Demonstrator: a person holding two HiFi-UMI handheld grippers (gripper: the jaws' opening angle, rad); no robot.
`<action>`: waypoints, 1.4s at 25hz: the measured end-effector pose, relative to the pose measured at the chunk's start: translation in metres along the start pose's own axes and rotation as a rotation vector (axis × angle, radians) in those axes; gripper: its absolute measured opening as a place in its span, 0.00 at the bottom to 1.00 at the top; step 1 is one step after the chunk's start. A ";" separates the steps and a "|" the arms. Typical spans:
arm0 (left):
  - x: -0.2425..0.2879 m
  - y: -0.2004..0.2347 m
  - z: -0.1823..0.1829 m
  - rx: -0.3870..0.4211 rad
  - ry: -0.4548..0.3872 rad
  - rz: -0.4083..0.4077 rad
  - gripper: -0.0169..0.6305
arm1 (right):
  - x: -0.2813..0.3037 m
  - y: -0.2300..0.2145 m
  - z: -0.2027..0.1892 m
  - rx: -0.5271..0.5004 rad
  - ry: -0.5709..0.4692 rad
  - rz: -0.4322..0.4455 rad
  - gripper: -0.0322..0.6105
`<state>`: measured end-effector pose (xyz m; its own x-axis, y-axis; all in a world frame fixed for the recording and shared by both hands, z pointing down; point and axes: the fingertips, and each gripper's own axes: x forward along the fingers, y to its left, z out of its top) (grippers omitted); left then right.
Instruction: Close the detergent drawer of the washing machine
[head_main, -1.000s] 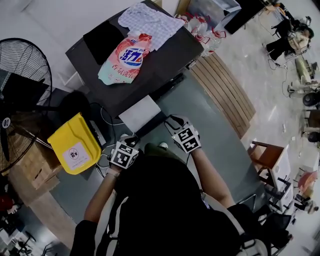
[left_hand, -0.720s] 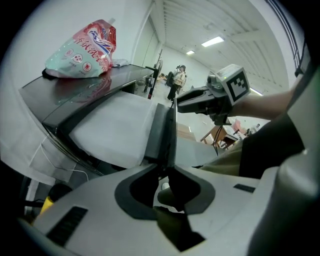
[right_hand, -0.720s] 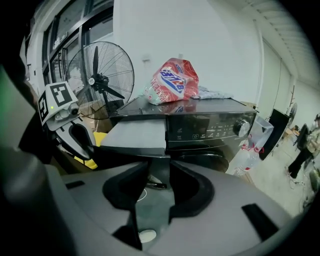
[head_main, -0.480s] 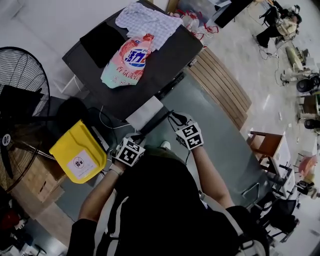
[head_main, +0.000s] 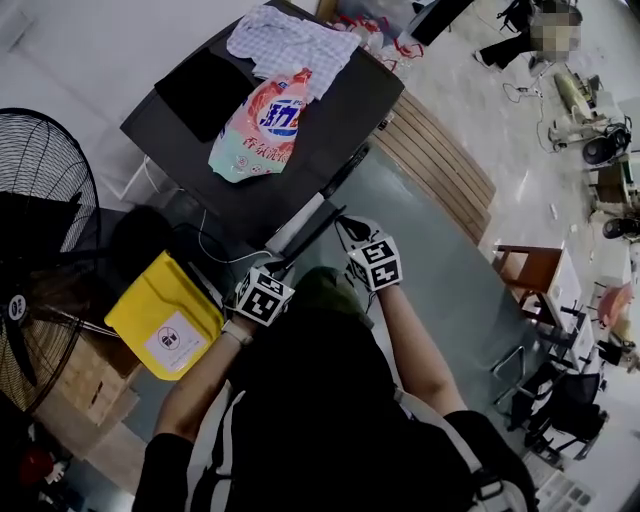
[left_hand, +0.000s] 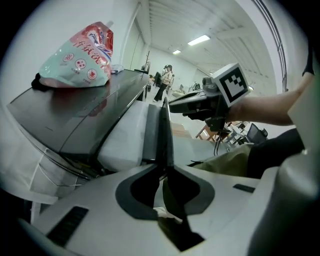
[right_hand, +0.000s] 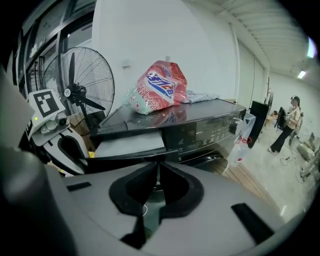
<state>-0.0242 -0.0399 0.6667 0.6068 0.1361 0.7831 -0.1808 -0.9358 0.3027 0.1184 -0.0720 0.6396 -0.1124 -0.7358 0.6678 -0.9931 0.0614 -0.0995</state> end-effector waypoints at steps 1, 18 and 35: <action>-0.001 0.003 0.001 -0.005 -0.002 0.003 0.12 | 0.001 0.001 0.004 0.010 -0.006 -0.004 0.10; -0.005 0.029 0.004 -0.224 -0.104 0.180 0.14 | 0.016 0.004 0.013 -0.017 -0.006 0.150 0.10; -0.019 0.051 0.007 -0.380 -0.139 0.377 0.13 | 0.031 0.007 0.028 -0.112 -0.010 0.309 0.08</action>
<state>-0.0396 -0.0927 0.6636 0.5377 -0.2543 0.8038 -0.6563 -0.7247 0.2097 0.1089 -0.1128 0.6392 -0.4095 -0.6769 0.6116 -0.9094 0.3566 -0.2142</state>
